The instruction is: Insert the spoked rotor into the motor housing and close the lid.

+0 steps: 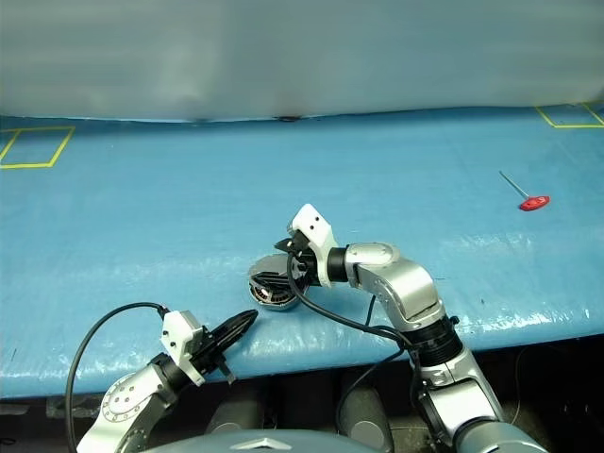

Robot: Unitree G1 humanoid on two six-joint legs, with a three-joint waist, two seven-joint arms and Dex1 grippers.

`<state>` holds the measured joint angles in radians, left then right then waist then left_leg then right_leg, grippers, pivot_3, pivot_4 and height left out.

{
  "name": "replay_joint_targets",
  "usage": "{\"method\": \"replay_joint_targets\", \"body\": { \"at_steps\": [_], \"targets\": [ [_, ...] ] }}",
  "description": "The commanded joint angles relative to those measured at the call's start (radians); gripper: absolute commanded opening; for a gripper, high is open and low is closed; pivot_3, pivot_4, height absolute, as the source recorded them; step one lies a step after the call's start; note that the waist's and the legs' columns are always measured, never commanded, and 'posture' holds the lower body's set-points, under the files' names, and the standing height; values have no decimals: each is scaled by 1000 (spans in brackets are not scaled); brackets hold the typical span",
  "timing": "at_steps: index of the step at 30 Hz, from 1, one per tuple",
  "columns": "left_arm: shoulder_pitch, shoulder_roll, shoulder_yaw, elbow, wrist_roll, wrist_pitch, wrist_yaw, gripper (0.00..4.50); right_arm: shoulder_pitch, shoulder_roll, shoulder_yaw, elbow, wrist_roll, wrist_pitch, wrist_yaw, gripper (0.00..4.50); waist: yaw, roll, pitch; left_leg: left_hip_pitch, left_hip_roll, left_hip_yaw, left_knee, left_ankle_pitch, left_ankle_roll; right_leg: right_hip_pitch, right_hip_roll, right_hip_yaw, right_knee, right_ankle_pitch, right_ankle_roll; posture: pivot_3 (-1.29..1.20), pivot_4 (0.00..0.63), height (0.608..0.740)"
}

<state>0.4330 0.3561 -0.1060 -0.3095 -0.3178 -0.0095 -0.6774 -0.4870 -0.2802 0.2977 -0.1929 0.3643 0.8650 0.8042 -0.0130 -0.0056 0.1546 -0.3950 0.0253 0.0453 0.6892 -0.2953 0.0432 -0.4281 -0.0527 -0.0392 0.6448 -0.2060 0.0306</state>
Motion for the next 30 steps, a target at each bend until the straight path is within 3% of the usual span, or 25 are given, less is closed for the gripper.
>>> {"method": "replay_joint_targets", "body": {
  "at_steps": [1,14,20,30],
  "targets": [
    [5,-4,-3,-27,-9,-8,0,0,-35,6,8,17,5,8,-8,4485,0,0,0,0,0,0,0,0,0,0,0,0,0,0,0,0,150,740],
    [8,-6,-7,-34,-9,-6,3,0,-66,-36,79,80,-36,8,2,4485,1,0,0,0,0,0,0,0,0,0,0,0,0,0,0,0,150,740],
    [7,-5,-9,-37,-10,-3,2,0,-65,-46,83,74,-50,-12,6,3046,1,0,0,0,0,0,0,0,0,0,0,0,0,0,0,0,150,740],
    [11,0,-6,-39,-12,1,-2,0,-16,-44,92,-26,-78,-34,-53,3051,1,0,0,0,0,0,0,0,0,0,0,0,0,0,0,0,150,740]
  ]
}}
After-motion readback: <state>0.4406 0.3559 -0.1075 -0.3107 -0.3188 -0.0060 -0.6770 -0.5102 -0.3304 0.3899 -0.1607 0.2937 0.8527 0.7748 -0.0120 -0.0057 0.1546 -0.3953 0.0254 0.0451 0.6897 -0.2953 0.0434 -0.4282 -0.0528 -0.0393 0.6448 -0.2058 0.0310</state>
